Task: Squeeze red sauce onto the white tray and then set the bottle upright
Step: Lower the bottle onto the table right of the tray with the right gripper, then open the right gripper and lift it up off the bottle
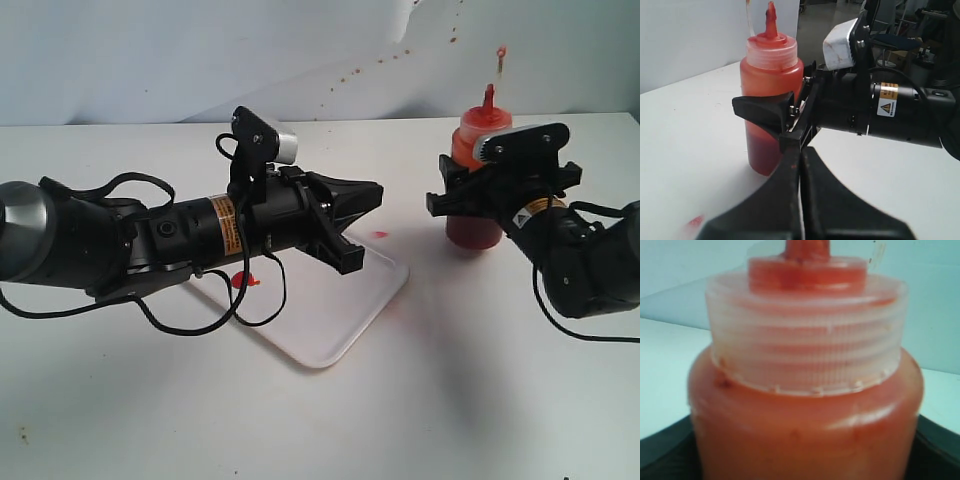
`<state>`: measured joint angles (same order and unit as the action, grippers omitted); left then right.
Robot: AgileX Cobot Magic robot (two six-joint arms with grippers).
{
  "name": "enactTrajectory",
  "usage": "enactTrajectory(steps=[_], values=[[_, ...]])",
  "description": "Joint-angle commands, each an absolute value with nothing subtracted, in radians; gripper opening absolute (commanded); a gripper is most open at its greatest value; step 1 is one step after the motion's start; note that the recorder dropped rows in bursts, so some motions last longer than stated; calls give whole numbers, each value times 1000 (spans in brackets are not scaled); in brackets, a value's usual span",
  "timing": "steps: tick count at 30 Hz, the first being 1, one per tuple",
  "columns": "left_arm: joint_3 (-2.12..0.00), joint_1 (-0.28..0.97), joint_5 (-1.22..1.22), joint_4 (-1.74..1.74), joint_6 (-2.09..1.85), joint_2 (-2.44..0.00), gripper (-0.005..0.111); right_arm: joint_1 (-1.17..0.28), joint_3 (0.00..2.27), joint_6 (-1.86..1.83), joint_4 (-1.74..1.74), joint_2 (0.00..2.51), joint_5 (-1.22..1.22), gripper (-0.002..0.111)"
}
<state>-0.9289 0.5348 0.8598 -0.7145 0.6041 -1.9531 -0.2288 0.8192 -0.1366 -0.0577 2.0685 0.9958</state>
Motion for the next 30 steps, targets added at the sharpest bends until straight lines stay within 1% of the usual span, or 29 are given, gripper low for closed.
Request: enactTrajectory(steps=[1, 4, 9, 16, 30], values=[[-934, 535, 866, -716, 613, -1943, 0, -218, 828, -125, -28, 2105, 1063, 0], [-934, 535, 876, -716, 613, -1943, 0, -218, 828, -123, 22, 2141, 1140, 0], [-934, 535, 890, -727, 613, -1943, 0, -218, 828, -119, 16, 2144, 1159, 0], [-934, 535, 890, -727, 613, -1943, 0, -218, 828, -26, 14, 2144, 1163, 0], [-934, 535, 890, -727, 613, -1943, 0, -220, 828, -22, 14, 2157, 1165, 0]])
